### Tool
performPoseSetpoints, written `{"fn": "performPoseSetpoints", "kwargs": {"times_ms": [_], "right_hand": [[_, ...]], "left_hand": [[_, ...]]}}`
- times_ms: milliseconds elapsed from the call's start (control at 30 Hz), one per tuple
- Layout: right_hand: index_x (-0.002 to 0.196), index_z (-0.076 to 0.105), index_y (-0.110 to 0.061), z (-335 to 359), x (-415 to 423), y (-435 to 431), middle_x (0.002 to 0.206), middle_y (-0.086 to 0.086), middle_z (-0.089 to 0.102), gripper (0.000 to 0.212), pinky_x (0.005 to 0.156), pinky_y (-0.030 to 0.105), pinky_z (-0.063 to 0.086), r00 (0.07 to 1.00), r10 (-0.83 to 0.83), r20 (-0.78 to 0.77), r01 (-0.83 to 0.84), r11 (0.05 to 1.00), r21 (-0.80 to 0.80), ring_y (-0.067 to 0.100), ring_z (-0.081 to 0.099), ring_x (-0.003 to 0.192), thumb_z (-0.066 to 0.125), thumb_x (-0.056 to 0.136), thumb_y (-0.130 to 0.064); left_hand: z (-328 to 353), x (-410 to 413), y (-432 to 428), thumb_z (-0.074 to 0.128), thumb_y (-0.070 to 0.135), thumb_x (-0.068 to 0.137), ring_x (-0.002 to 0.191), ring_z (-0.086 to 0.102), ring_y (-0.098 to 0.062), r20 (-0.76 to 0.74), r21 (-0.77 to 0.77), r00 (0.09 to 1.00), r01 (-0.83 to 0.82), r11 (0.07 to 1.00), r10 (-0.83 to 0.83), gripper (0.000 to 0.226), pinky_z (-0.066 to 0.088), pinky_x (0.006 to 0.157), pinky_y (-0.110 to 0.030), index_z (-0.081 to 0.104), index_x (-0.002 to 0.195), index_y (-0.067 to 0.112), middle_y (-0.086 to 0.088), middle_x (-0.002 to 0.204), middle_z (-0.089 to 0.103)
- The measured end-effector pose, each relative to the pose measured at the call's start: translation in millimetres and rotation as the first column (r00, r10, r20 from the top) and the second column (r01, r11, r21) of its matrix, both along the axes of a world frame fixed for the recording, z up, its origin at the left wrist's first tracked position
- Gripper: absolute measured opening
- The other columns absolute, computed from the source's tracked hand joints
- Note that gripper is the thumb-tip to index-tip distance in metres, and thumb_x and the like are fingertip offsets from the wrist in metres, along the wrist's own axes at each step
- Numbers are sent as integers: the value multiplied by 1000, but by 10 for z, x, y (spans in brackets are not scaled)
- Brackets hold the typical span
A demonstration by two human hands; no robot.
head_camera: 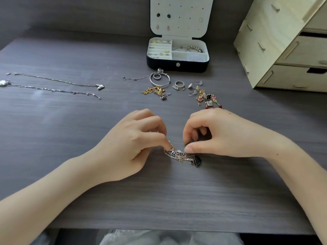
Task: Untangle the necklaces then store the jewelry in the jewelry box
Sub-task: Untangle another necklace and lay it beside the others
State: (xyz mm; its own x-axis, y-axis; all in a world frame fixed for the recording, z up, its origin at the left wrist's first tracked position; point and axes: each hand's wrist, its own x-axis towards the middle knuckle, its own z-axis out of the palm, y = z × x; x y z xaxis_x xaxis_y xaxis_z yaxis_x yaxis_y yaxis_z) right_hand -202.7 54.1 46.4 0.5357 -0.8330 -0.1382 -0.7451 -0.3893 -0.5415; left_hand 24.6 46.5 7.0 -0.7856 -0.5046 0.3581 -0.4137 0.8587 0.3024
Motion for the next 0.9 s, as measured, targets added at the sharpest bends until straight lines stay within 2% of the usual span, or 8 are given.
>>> {"fn": "performPoseSetpoints", "kwargs": {"times_ms": [300,400,533,633,800,900], "right_hand": [[79,66,-28,-15,127,83,72,-15,56,3,66,13,36,999,47,-14,-48,998,-51,3,50,75,67,81,-31],[79,63,-29,-18,151,106,72,-16,55,4,65,11,35,998,29,-58,-32,998,-62,2,49,75,63,82,-27],[80,59,-28,-20,159,118,75,-15,54,5,65,12,37,995,2,-97,-12,995,-102,3,51,73,58,84,-25],[82,55,-26,-7,129,98,77,-14,54,7,66,14,39,998,-54,-39,49,992,-116,4,52,75,56,86,-20],[79,54,-24,43,80,65,72,-11,58,16,61,12,39,979,-133,154,141,989,-44,7,53,67,59,86,-11],[81,58,-21,14,78,43,72,-9,59,15,60,12,39,965,-176,196,192,979,-64,5,51,64,58,86,-6]], "left_hand": [[-42,-2,16,45,-16,68,80,42,-17,19,-30,999,41,999,-41,62,42,63,-39,74,99,29,1,89,60],[-36,-4,31,35,-7,71,81,43,-18,51,-52,998,43,998,-40,61,41,64,-38,73,103,30,2,90,59],[-31,-24,44,39,-5,73,81,44,-20,72,-81,997,41,996,-35,58,41,64,-38,72,106,29,0,93,60],[-34,-34,50,42,-5,71,82,44,-20,81,-77,996,47,996,-41,57,40,65,-38,72,106,29,-1,93,60],[-41,-32,39,46,-12,66,83,43,-17,33,-17,999,40,999,-39,59,39,68,-32,74,100,28,0,93,60],[-46,-32,35,51,-16,65,85,43,-14,19,12,999,50,999,-50,58,36,72,-27,75,94,27,1,94,60]]}}
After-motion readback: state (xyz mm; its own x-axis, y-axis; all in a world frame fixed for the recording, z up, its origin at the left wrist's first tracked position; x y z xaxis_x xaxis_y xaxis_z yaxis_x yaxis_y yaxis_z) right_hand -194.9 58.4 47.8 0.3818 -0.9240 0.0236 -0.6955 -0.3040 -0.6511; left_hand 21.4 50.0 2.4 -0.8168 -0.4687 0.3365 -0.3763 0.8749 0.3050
